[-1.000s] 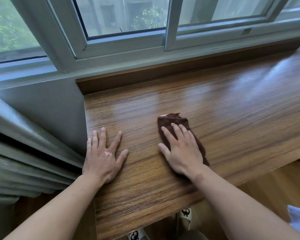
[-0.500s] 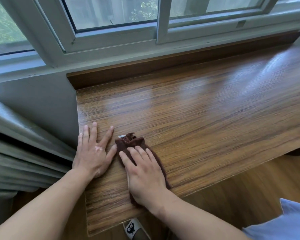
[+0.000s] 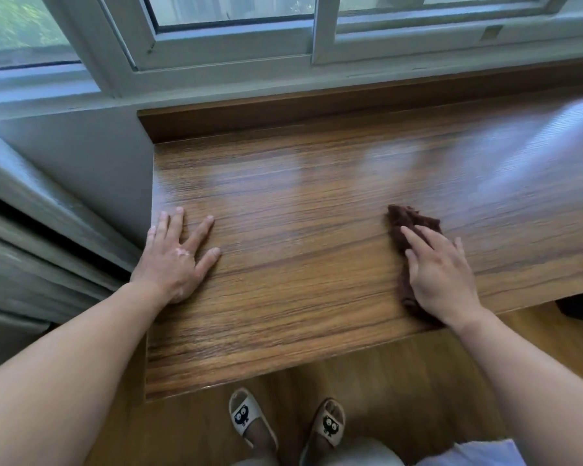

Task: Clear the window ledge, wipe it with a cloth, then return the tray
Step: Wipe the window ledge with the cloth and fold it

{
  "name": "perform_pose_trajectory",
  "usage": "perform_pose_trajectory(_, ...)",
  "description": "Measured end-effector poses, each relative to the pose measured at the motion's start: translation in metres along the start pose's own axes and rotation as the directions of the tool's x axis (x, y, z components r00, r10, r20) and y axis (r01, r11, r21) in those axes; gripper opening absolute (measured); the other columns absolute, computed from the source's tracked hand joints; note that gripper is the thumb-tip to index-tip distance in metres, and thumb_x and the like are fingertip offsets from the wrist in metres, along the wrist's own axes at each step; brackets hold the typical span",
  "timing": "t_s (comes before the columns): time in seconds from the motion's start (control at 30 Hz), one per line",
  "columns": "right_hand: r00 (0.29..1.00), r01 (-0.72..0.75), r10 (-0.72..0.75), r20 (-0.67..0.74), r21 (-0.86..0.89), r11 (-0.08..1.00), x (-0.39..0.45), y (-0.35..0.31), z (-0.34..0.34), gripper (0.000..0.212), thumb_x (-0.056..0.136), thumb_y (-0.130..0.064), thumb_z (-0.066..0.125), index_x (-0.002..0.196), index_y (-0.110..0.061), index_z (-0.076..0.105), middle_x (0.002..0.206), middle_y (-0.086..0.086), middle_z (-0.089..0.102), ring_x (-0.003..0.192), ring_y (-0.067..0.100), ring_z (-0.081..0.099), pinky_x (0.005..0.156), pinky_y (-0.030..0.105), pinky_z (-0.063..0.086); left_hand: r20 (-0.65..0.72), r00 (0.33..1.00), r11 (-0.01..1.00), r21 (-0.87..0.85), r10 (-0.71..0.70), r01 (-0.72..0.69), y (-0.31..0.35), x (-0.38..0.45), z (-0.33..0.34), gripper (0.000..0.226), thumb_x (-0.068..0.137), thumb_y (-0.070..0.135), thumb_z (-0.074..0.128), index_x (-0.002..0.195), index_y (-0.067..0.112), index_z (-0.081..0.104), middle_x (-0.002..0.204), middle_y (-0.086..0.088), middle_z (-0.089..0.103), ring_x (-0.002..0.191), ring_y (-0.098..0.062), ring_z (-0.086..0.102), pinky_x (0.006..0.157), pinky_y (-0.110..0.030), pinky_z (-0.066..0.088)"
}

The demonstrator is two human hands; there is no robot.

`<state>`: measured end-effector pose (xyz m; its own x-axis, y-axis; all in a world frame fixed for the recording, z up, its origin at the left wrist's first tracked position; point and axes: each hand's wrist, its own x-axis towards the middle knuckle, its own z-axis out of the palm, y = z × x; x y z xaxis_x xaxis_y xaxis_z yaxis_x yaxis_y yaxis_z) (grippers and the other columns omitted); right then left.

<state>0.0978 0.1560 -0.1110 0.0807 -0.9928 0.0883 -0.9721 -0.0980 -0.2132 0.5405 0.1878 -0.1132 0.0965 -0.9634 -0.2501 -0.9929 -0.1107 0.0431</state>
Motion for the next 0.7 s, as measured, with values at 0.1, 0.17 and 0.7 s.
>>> perform_pose_trajectory(0.1,0.996,-0.082,0.083,-0.018,0.015,0.996,-0.001,0.035,-0.006,0.043,0.101,-0.022,0.045,0.142,-0.015,0.056,0.144,0.016,0.054,0.132,0.038,0.047,0.115,0.060,0.027,-0.001,1.000,1.000,-0.002,-0.003,0.003,0.001,-0.002,-0.001,0.076,0.089,0.076,0.007,0.158,0.046,-0.005,0.169,-0.014,-0.010,0.155,-0.035,-0.012,0.126,-0.050,-0.003)
perform_pose_trajectory(0.17,0.989,-0.144,0.146,-0.021,0.085,0.986,-0.005,0.031,-0.005,0.041,0.101,-0.017,0.050,0.140,-0.012,0.058,0.145,0.016,0.053,0.131,0.040,0.046,0.115,0.053,0.030,-0.010,1.000,1.000,0.005,0.000,0.000,0.000,-0.003,0.000,0.074,0.091,0.075,0.008,0.158,0.046,-0.005,0.169,-0.014,-0.010,0.155,-0.036,-0.011,0.126,-0.050,-0.003)
perform_pose_trajectory(0.7,0.811,0.569,-0.584,0.032,0.184,0.802,-0.161,-0.312,0.060,0.047,0.091,-0.038,0.040,0.132,-0.033,0.063,0.133,0.001,0.061,0.129,0.024,0.054,0.113,0.043,0.039,-0.075,0.996,0.994,0.099,0.044,-0.036,-0.005,0.000,-0.001,0.075,0.092,0.072,0.007,0.160,0.041,0.003,0.168,-0.018,0.006,0.153,-0.040,0.005,0.124,-0.050,0.011)
